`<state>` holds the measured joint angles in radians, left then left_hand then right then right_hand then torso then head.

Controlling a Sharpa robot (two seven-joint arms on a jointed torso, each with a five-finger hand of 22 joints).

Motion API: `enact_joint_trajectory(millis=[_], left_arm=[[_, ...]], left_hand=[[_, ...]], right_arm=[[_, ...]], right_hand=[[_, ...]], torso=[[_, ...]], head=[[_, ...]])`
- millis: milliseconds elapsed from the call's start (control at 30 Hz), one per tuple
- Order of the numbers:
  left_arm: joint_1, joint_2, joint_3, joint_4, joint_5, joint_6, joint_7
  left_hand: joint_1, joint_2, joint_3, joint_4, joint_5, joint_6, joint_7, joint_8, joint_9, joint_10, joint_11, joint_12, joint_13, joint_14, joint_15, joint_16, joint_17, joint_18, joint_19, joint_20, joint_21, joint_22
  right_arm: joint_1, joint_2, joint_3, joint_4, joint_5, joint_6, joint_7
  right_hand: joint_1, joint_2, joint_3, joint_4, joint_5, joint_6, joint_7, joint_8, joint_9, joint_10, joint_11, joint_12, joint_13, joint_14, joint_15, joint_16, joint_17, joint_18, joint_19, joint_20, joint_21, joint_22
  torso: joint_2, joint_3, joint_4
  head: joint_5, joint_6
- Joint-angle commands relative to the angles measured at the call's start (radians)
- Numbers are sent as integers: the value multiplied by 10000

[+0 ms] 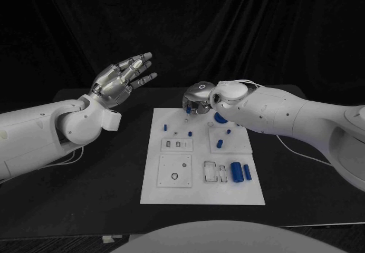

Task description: Assemble the parts on the task board

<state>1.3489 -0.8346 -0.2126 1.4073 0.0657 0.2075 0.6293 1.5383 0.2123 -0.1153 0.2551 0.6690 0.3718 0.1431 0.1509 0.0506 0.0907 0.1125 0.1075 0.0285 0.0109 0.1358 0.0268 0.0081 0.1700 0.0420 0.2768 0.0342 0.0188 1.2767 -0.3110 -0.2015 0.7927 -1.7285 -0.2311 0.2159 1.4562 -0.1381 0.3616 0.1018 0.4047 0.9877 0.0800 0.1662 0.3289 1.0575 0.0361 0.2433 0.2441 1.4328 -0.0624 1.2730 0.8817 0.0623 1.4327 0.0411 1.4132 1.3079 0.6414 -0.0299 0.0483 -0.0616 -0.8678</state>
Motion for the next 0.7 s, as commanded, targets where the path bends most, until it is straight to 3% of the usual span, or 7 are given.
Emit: enact_joint_trajectory(millis=[33,633,700], left_arm=[[-18,20,11,8,23,79,58],[-36,17,11,-11,23,97,11],[-37,18,11,-12,23,98,8]], left_hand=[[86,-32,58,-10,37,44,-4,41,8,-27,41,54,2,-1,-53,-15,3,98,-25,49,-24,-14],[90,-32,73,-14,38,38,4,40,7,-33,49,55,2,-3,-53,-16,3,97,-27,49,-26,-15],[90,-32,73,-14,38,38,4,40,7,-33,49,55,2,-3,-53,-16,3,97,-27,49,-26,-15]], right_arm=[[-73,-37,-29,52,-84,372,-197],[-73,-88,-30,118,-84,521,-329],[-73,-93,-30,120,-84,552,-366]], right_hand=[[-19,76,1,-74,-38,-59,8,-23,12,-53,8,20,-4,-90,3,-66,-9,4,-38,56,-39,336],[-77,64,-3,-84,-113,-37,-7,-35,40,-117,30,-9,8,-180,31,-123,-97,11,-89,86,-69,325],[-110,41,29,-102,-177,-277,-82,-194,3,-243,69,-79,2,-241,62,-155,-152,22,-144,115,-108,299]], torso=[[-2,3,0],[-4,4,1],[-2,2,2]], head=[[-2,2],[4,-25],[3,-20]])
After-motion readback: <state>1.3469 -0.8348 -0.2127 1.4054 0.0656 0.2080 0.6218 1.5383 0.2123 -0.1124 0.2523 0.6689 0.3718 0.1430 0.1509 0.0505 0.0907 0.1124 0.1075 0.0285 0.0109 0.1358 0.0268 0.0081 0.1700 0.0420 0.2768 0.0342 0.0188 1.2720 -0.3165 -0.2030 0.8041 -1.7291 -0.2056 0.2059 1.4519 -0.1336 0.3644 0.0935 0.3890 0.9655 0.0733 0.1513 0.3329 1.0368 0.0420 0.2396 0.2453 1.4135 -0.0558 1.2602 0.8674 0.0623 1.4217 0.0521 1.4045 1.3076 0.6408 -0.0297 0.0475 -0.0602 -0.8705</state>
